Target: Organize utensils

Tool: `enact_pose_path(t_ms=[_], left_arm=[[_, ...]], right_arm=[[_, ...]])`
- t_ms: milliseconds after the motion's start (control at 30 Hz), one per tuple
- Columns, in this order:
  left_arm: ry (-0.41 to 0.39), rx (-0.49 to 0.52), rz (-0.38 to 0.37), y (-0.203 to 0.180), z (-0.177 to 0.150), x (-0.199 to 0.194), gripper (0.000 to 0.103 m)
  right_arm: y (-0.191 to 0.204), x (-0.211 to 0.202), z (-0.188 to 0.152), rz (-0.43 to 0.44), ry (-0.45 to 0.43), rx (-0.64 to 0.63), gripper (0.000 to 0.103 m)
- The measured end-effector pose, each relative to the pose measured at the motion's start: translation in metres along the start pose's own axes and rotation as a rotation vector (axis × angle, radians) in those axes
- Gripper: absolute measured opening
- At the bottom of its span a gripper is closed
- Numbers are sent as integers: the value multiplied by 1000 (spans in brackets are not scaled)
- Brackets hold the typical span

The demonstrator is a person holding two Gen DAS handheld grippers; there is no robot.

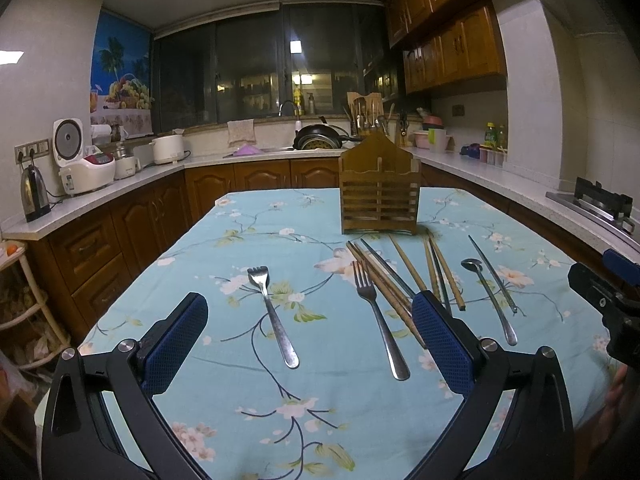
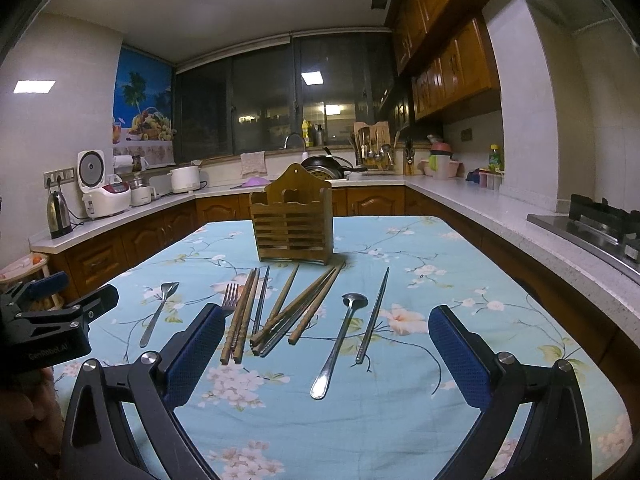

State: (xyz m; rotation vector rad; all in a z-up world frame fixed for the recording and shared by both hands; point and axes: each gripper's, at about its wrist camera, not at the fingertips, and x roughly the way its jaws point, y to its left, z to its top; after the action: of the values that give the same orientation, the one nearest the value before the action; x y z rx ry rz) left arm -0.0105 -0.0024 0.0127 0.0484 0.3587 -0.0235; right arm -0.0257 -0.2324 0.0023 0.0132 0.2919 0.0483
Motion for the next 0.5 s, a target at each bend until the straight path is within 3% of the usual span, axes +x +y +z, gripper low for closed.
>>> enact_pose_path(t_ms=[500], left_arm=[[23, -5, -14, -2, -5, 9, 103]], right_arm=[[3, -1, -1, 4, 7, 2, 103]])
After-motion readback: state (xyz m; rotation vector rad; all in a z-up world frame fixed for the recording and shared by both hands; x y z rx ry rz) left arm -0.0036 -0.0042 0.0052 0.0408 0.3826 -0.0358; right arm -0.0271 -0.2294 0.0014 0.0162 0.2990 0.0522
